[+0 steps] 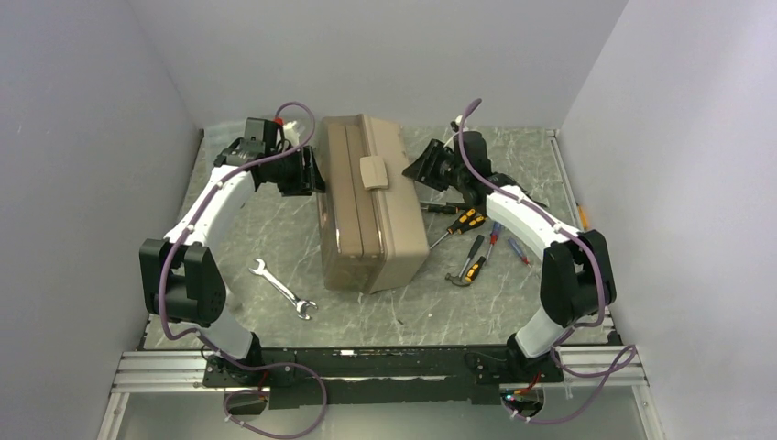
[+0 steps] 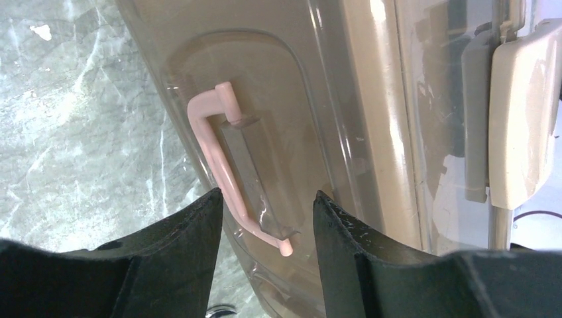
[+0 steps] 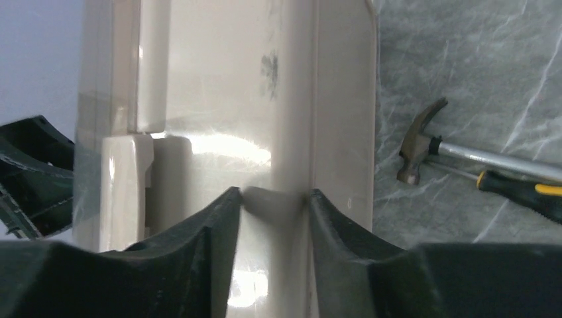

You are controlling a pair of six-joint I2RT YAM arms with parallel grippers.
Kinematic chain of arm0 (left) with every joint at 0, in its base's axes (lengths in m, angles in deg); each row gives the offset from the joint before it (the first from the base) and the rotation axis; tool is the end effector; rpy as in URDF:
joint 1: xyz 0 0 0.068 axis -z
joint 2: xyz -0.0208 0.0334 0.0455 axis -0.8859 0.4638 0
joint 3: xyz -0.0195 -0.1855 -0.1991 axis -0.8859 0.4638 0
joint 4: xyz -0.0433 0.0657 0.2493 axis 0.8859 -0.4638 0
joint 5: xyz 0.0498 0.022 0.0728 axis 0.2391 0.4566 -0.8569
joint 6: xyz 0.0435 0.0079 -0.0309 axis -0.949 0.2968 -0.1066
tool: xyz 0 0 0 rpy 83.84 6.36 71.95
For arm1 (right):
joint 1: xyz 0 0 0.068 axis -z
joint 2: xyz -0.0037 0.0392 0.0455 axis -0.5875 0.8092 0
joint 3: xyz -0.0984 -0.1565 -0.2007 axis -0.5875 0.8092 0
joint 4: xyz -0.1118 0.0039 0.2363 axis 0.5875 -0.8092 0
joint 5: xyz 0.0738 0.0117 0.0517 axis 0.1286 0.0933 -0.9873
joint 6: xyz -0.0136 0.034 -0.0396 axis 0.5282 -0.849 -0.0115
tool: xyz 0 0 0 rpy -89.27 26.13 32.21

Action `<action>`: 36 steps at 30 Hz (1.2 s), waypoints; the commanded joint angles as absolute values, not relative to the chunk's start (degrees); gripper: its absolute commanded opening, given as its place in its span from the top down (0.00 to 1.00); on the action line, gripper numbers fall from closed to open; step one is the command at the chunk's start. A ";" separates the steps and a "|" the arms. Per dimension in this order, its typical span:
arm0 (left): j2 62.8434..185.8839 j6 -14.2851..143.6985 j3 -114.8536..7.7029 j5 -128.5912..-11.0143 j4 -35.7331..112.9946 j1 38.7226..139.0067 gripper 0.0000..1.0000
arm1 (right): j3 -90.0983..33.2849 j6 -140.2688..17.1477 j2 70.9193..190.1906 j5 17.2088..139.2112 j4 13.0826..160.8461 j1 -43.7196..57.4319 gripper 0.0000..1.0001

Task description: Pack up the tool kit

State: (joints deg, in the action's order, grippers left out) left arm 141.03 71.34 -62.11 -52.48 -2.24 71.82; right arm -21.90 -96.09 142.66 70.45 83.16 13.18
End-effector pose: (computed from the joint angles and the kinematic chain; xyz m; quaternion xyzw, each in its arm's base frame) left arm 0.3423 -0.0725 0.3063 0.0052 0.9199 -0.2816 0.2730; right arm 0.3448 0.1552 0.2804 0.0695 0.8514 0.3668 0.3685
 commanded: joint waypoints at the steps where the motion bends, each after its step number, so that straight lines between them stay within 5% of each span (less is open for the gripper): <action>1: 140.27 74.21 -65.55 -46.13 0.03 75.90 0.43 | -15.67 -94.55 144.93 66.30 78.84 12.33 0.64; 13: 137.28 83.14 -61.42 -44.20 12.13 83.98 0.44 | -11.50 -95.49 150.12 62.88 81.18 14.74 0.79; 36: 144.14 82.11 -68.23 -46.83 10.27 87.20 0.42 | -10.78 -100.19 152.30 57.14 89.81 12.02 0.82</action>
